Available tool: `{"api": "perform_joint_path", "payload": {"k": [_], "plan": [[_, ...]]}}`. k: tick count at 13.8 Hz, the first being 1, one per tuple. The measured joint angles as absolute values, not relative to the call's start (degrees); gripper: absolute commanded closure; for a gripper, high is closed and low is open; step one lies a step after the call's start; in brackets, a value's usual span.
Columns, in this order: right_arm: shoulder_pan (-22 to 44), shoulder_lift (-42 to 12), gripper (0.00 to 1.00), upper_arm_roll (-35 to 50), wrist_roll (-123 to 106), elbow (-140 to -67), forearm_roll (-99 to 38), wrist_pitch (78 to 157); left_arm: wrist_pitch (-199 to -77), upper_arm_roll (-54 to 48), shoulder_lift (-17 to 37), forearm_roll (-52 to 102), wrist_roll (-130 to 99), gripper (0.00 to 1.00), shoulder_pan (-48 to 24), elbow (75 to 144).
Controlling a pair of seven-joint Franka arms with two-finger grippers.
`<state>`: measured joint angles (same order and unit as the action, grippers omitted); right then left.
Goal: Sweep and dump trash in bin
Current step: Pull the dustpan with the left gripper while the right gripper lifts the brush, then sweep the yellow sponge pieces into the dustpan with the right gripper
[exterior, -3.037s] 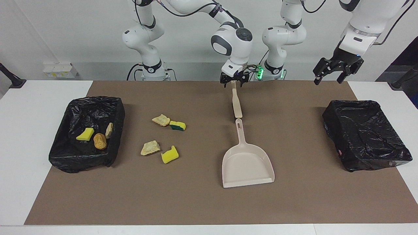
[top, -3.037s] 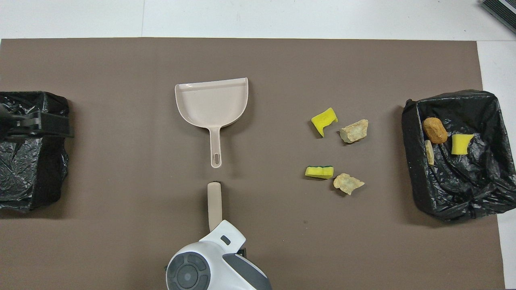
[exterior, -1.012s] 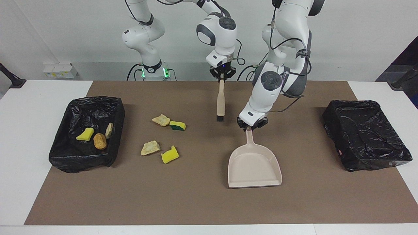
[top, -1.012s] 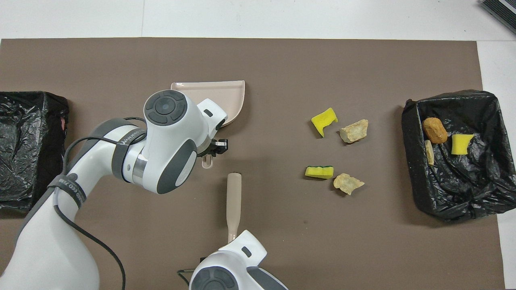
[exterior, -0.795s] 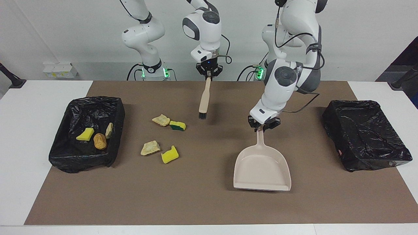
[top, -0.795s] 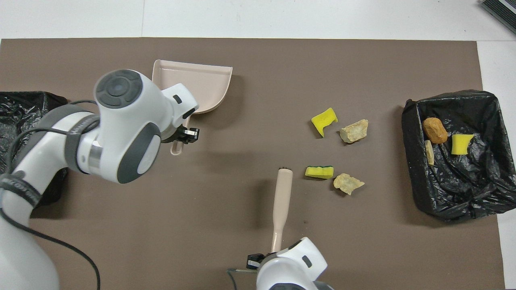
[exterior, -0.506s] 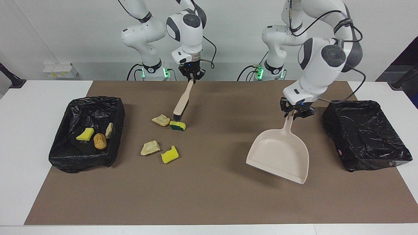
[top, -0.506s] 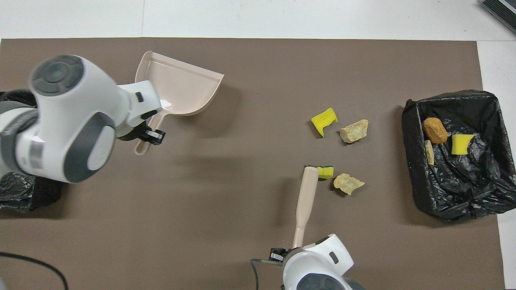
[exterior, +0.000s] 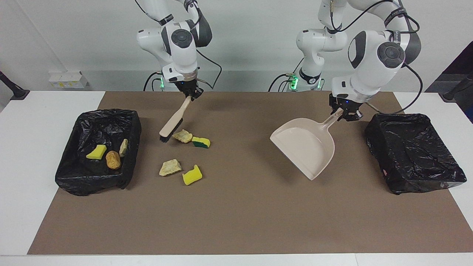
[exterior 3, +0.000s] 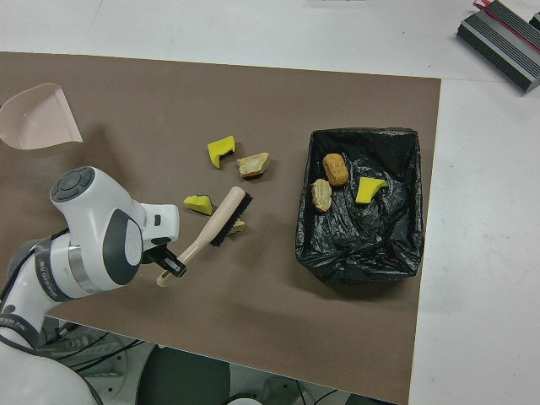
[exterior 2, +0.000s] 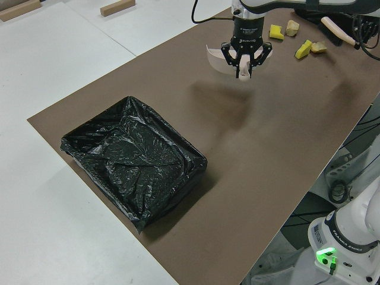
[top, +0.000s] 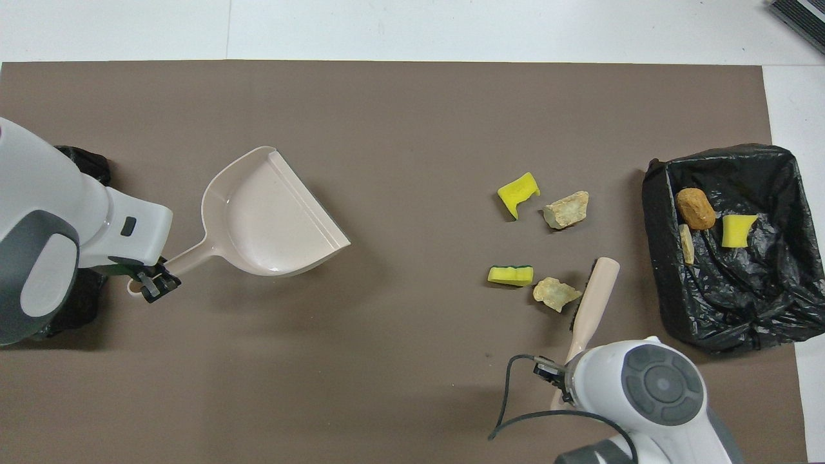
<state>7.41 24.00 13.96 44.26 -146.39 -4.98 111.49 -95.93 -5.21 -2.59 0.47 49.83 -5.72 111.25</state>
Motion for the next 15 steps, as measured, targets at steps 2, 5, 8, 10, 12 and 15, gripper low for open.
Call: {"api": "perform_joint_path", "payload": {"k": [2,5,8,10,12,15], "plan": [[4.6,23.9,1.00,13.9,41.3,-147.0,-5.0,111.4,-97.4,-5.5,-3.9,-0.7,51.9,1.00,-7.8,113.9],[4.2,22.0,1.00,14.1,38.9,-147.2,-5.2,111.7,-104.9,-5.7,-4.3,-6.2,52.2,1.00,-12.8,118.8],[5.2,17.4,1.00,14.7,38.7,-145.9,-5.3,116.5,-108.5,-5.9,-4.2,-7.9,52.2,1.00,-15.9,122.5],[7.5,13.1,1.00,14.8,38.7,-142.1,-5.6,117.5,-110.3,-6.0,-4.2,-8.0,52.2,1.00,-16.4,124.6],[10.7,7.4,1.00,14.9,39.0,-136.4,-6.7,118.1,-111.4,-6.0,-4.2,-8.0,52.3,1.00,-16.9,126.8],[14.3,-1.7,1.00,14.9,39.3,-126.7,-8.2,118.1,-112.9,-6.0,-4.4,-8.0,52.3,1.00,-17.9,128.6]]}}
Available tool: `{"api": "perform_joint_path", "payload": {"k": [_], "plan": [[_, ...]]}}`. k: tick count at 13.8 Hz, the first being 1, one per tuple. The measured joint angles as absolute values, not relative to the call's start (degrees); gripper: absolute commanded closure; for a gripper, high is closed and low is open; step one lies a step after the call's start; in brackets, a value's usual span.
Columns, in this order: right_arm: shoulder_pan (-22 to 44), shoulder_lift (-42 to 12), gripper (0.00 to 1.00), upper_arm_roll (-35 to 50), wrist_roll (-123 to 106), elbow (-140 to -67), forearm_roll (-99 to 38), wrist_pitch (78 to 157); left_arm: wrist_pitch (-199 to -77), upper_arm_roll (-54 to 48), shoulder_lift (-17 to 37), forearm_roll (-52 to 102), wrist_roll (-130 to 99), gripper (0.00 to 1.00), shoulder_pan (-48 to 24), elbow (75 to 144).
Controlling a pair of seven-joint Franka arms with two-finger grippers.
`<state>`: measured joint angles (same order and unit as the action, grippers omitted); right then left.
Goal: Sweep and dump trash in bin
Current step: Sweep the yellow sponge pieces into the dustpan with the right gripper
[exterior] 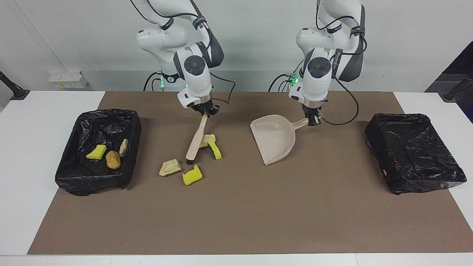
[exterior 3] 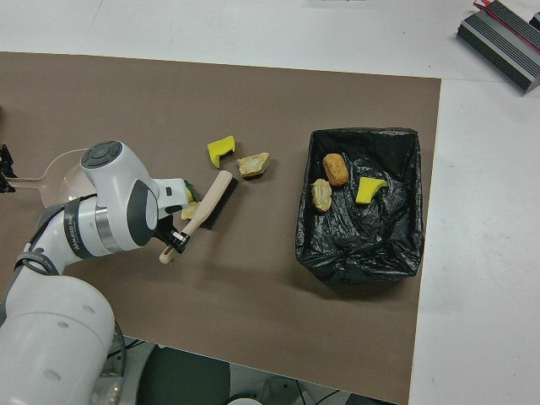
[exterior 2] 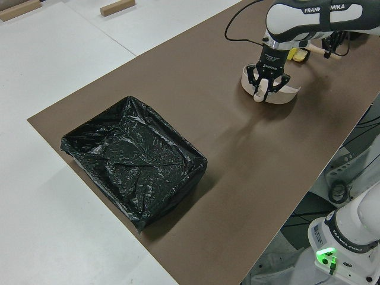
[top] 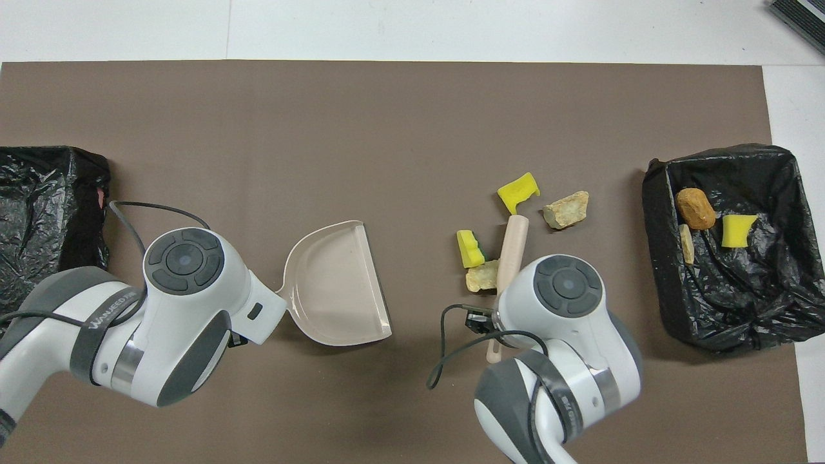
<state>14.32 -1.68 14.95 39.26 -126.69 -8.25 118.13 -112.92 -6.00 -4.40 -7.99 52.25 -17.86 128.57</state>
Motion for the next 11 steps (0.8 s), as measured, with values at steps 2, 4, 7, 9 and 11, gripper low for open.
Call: {"api": "perform_joint_path", "payload": {"k": [2,4,7,9,11], "plan": [[17.7,-6.4,1.00,14.9,39.6,-121.5,-10.0,118.4,-113.4,-6.0,-4.4,-8.0,52.3,1.00,-17.9,129.1],[21.7,-9.7,1.00,15.0,40.5,-118.0,-10.2,119.5,-113.8,-5.9,-4.5,-8.0,52.2,1.00,-17.9,129.4],[27.4,-11.3,1.00,15.1,40.6,-115.8,-10.2,120.0,-114.2,-5.8,-4.5,-8.0,52.0,1.00,-17.9,129.5],[30.9,-11.1,1.00,15.2,40.6,-115.6,-10.2,120.0,-114.4,-5.8,-4.5,-8.0,51.9,1.00,-17.9,129.5],[34.3,-10.5,1.00,15.2,40.6,-115.3,-10.2,120.1,-114.4,-5.7,-4.5,-8.0,51.8,1.00,-17.9,129.6]]}}
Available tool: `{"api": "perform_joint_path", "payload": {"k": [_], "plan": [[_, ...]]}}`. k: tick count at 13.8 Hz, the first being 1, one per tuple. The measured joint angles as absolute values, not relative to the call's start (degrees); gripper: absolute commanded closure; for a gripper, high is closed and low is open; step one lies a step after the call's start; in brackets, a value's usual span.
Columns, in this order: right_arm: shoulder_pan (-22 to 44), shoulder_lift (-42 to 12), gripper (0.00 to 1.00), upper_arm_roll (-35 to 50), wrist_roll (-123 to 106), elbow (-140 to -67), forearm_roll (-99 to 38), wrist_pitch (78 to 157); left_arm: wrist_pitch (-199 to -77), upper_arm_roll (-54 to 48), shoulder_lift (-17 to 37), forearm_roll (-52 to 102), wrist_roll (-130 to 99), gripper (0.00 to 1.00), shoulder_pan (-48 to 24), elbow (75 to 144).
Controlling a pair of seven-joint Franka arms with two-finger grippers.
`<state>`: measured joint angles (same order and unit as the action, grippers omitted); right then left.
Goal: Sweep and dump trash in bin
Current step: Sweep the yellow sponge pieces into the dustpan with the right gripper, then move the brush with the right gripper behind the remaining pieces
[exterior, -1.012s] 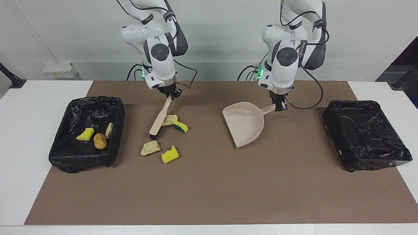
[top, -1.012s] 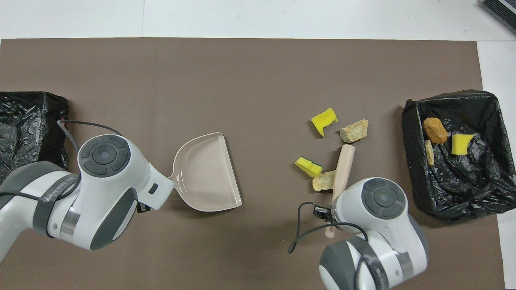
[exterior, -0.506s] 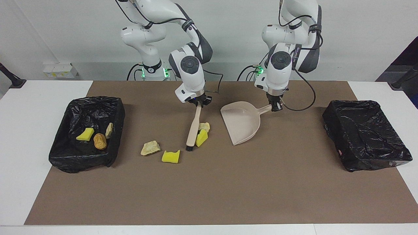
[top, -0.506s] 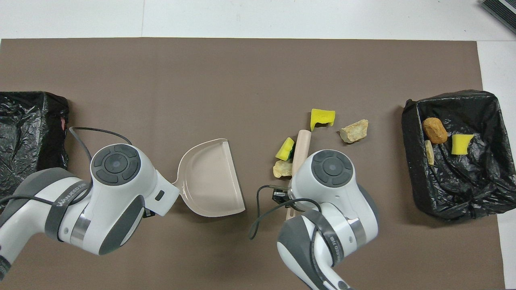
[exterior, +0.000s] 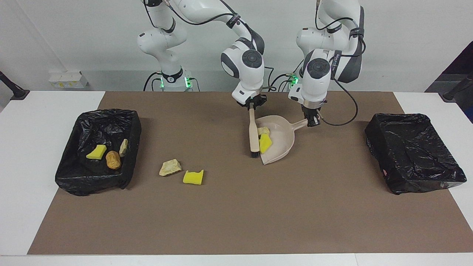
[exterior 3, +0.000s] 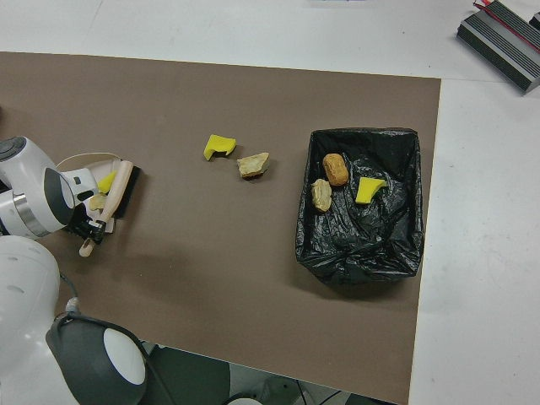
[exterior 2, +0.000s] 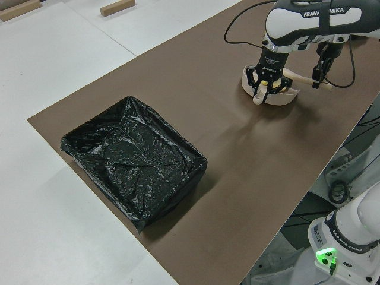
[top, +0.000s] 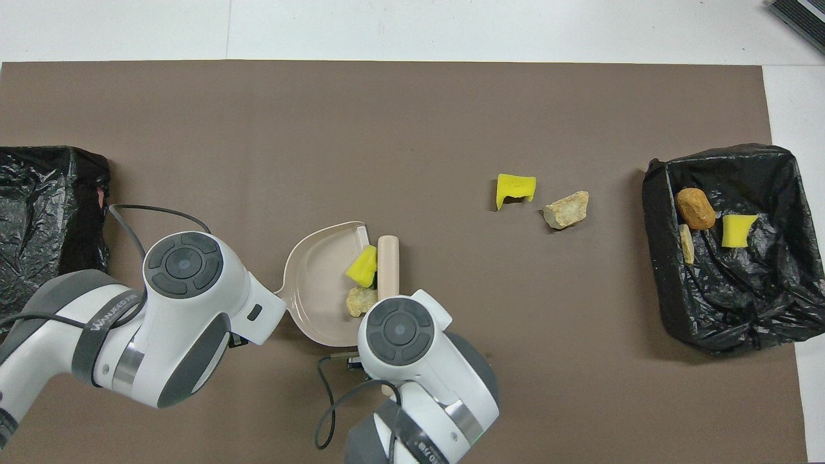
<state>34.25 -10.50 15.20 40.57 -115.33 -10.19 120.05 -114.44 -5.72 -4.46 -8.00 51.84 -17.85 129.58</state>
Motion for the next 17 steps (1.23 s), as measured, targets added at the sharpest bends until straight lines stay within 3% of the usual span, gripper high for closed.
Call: {"api": "perform_joint_path", "payload": {"k": [3,6,9,14,17], "plan": [[35.0,-8.5,1.00,15.0,40.3,-114.8,-10.2,120.1,-115.1,-5.7,-4.5,-8.0,51.4,1.00,-17.8,129.7],[30.9,-5.1,1.00,14.2,35.8,-114.7,-10.1,119.0,-119.6,-5.3,-4.4,-8.0,49.6,1.00,-16.6,130.5],[22.6,-4.0,1.00,13.7,26.5,-114.7,-8.4,117.0,-120.8,-5.0,-4.4,-8.0,49.5,1.00,-15.2,131.5],[4.9,-7.0,1.00,13.3,15.2,-114.3,3.0,116.5,-123.1,-5.0,-4.4,-7.4,48.2,1.00,-14.7,131.8],[-0.9,-9.1,1.00,13.2,12.8,-111.0,10.5,112.4,-123.9,-5.0,-4.4,-7.2,47.8,1.00,-14.4,132.0]]}}
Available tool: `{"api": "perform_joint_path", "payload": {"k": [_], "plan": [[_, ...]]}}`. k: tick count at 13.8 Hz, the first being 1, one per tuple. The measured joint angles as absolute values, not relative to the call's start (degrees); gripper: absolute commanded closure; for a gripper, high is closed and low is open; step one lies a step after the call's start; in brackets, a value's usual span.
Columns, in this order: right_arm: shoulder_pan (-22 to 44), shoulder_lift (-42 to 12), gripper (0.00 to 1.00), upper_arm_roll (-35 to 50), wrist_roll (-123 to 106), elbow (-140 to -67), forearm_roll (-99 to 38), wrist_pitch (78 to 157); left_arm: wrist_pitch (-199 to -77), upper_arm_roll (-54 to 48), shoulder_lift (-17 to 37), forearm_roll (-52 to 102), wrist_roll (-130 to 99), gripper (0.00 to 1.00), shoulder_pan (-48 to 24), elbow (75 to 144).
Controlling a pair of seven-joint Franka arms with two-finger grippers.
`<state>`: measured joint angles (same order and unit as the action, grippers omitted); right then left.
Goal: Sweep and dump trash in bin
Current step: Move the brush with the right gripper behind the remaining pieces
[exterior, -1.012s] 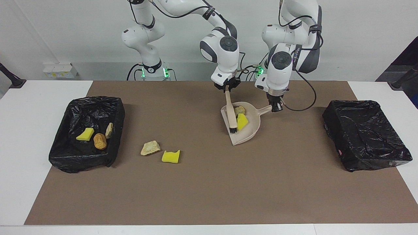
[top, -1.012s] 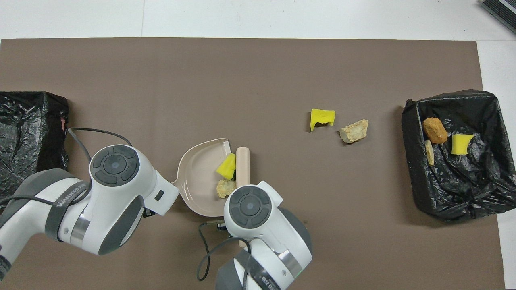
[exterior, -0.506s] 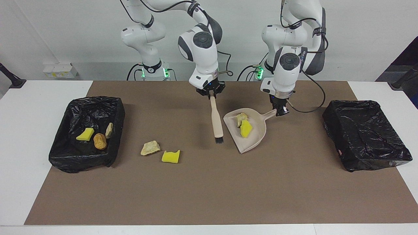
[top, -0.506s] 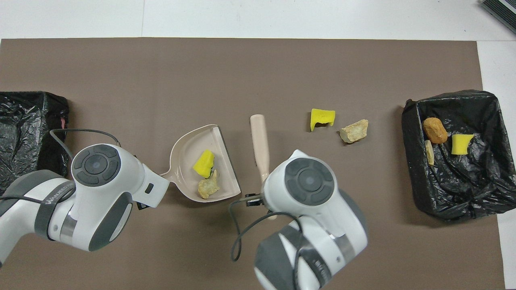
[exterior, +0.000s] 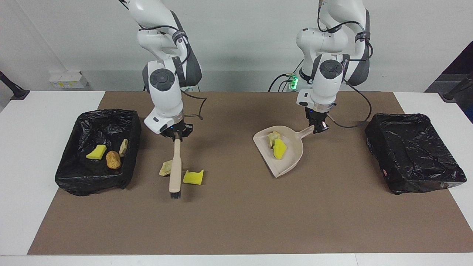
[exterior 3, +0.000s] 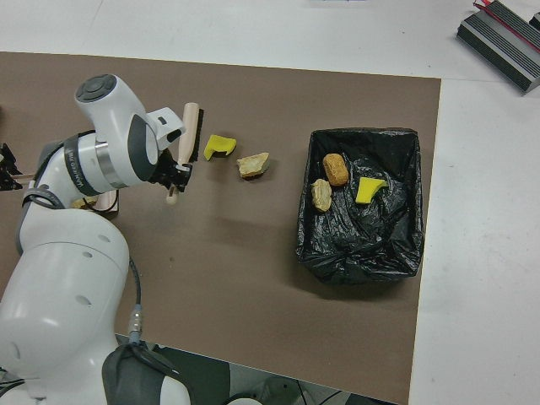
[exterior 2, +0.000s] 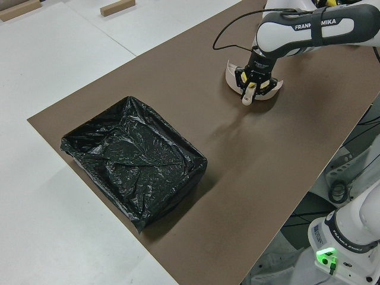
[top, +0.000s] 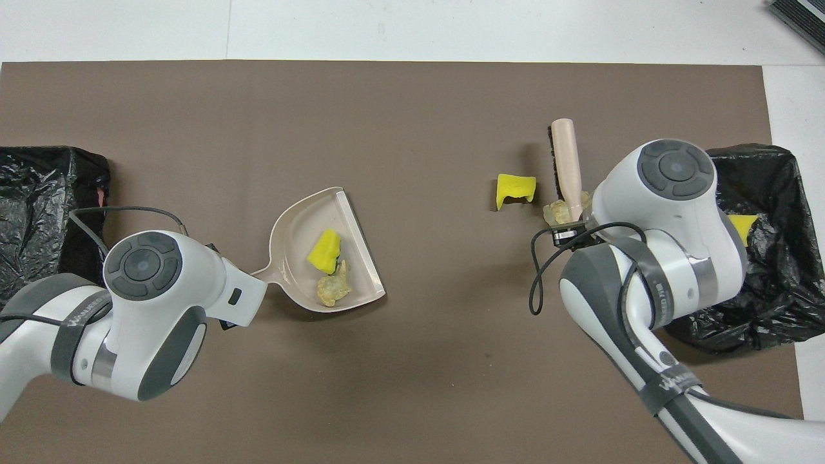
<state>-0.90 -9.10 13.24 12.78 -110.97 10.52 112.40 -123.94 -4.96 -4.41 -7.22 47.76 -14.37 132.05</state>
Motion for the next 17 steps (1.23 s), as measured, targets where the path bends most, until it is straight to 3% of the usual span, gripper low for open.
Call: {"api": "perform_joint_path", "payload": {"k": [8,11,17], "plan": [[-7.5,-10.5,1.00,13.7,3.9,-114.1,13.5,110.4,-124.0,-5.0,-4.4,-7.1,46.9,1.00,-14.4,132.2],[-3.7,-11.5,1.00,14.3,5.8,-114.3,13.0,111.6,-124.0,-5.0,-4.4,-7.1,46.7,1.00,-14.4,132.2],[9.7,-15.6,1.00,14.7,14.9,-110.6,6.1,113.6,-124.0,-5.0,-4.4,-7.1,46.5,1.00,-14.4,132.3]]}}
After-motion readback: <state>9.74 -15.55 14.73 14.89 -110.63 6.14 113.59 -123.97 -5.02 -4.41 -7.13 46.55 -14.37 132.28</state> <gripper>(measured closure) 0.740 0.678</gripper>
